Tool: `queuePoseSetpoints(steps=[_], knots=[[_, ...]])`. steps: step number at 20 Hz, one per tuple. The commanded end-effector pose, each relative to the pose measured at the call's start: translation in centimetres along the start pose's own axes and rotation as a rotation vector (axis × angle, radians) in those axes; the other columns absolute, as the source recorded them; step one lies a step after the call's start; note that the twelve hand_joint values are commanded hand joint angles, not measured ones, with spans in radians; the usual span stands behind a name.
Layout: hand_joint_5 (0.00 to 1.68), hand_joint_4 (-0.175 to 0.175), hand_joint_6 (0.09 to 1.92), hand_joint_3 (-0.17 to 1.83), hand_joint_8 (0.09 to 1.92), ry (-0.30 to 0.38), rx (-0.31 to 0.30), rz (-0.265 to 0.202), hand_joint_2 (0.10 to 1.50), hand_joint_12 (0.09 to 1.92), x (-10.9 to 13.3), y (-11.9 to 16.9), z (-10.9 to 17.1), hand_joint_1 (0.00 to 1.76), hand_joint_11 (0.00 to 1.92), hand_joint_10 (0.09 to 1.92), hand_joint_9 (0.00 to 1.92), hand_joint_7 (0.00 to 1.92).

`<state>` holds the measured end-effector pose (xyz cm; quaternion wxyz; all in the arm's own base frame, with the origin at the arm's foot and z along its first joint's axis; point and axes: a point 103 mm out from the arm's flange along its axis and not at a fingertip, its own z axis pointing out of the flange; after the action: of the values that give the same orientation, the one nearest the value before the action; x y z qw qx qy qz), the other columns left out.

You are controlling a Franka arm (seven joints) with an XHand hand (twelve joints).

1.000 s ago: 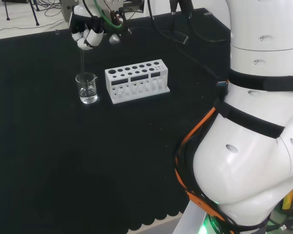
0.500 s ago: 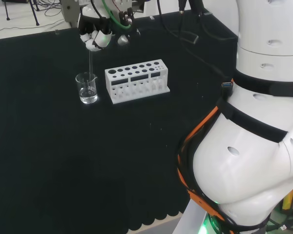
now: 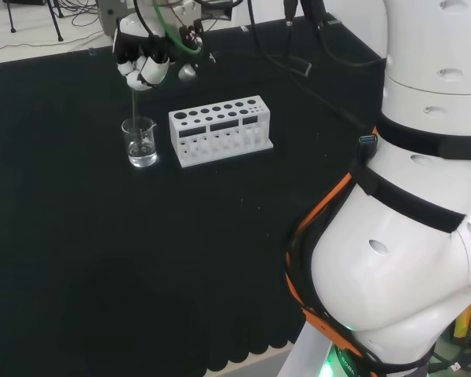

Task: Stir in the beaker to the left of the white test tube rack with the glass rod.

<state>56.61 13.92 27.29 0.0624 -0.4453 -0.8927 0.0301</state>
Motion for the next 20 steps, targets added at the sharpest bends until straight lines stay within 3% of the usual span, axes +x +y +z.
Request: queuePoseSetpoints(steps=[1,6,12,20], knots=[[1.17,-0.175,0.93,0.84,1.26,0.01,-0.007,-0.047,0.61,1.04,0.4,3.7,0.2,1.2,1.84,0.99,1.85,1.45],[1.17,-0.175,0.93,0.84,1.26,0.008,-0.007,-0.041,0.61,1.04,-1.8,4.7,0.1,1.2,1.84,0.99,1.85,1.45],[1.16,-0.175,0.93,0.83,1.26,0.006,-0.01,0.001,0.62,1.04,-4.9,3.1,-0.3,1.2,1.84,0.99,1.85,1.45],[1.16,-0.175,0.93,0.83,1.26,-0.01,-0.004,0.036,0.62,1.04,-5.0,-0.4,-1.1,1.2,1.84,0.99,1.85,1.45]])
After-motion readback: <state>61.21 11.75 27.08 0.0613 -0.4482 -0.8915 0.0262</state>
